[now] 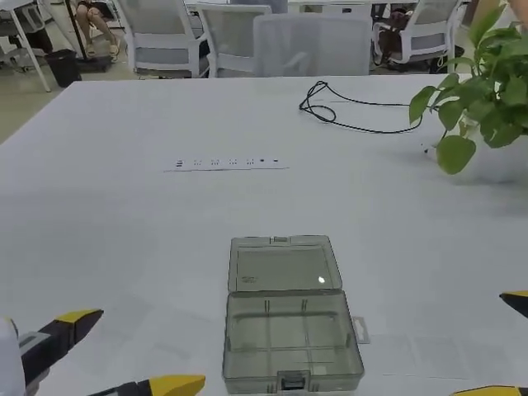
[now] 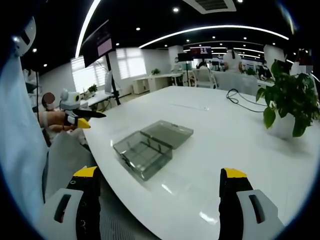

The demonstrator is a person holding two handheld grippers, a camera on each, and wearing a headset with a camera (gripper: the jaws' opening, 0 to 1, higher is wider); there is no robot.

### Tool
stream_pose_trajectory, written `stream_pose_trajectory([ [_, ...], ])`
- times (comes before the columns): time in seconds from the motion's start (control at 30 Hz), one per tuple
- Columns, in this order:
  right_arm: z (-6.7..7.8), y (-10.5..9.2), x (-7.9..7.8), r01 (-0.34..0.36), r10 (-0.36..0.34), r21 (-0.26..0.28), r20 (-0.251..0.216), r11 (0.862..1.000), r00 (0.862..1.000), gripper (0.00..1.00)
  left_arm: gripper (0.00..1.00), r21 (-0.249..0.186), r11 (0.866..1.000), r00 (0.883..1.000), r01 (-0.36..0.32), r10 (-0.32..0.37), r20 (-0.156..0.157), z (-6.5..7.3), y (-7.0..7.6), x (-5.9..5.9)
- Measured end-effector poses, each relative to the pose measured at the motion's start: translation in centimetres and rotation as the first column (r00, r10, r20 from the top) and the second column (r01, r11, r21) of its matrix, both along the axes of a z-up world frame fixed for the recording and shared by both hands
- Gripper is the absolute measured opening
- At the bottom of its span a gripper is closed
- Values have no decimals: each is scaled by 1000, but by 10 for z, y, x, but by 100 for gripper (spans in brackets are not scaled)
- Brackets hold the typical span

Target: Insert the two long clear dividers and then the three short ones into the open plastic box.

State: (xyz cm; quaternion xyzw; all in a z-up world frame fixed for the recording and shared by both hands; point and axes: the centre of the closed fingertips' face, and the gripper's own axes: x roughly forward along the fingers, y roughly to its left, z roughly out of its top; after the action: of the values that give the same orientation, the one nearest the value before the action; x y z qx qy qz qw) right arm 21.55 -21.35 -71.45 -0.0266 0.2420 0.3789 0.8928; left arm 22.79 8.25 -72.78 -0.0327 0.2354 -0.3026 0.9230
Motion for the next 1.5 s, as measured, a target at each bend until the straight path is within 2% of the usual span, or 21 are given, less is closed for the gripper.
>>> stream_pose_trajectory([
  [0.23,1,2,1,-13,13,-11,0,1000,1000,100,99,2,1000,1000,-7,7,-11,-3,2,-3],
  [0.37,0,3,0,-22,22,-20,-4,1000,1000,100,98,7,1000,1000,-11,11,-7,-4,4,-3],
  [0.43,0,3,0,-22,22,-23,-4,999,1000,100,98,16,1000,1000,-1,1,-25,-9,3,-3],
  [0.53,0,3,-1,-20,20,-25,-7,1000,1000,100,98,42,999,999,14,-12,-33,-14,4,-4],
  [0.7,-2,2,-3,-19,19,-28,-15,999,1000,100,98,51,998,998,23,-21,-54,-21,5,-2],
  [1.0,-2,1,-6,0,0,-22,-7,1000,1000,100,96,62,998,998,23,-20,-57,-21,6,-1],
  [1.17,-5,-1,-8,3,-3,-22,-15,1000,1000,100,93,87,996,997,17,-10,-79,-27,9,-1],
  [1.2,-4,-1,-8,4,-5,-18,-14,1000,1000,100,92,100,995,996,14,-4,-93,-30,10,-2],
  [1.23,-4,-1,-8,5,-5,-17,-14,1000,1000,100,93,97,995,996,16,-7,-89,-30,10,-1],
  [1.3,-4,0,-7,5,-5,-17,-13,1000,1000,100,93,98,995,995,15,-5,-102,-32,10,-1],
  [1.4,-5,0,-7,4,-4,-15,-13,1000,1000,100,92,127,991,992,29,-13,-122,-37,9,-1],
  [1.5,-6,1,-6,1,-1,-16,-15,1000,1000,100,91,138,989,991,43,-24,-135,-39,8,2],
])
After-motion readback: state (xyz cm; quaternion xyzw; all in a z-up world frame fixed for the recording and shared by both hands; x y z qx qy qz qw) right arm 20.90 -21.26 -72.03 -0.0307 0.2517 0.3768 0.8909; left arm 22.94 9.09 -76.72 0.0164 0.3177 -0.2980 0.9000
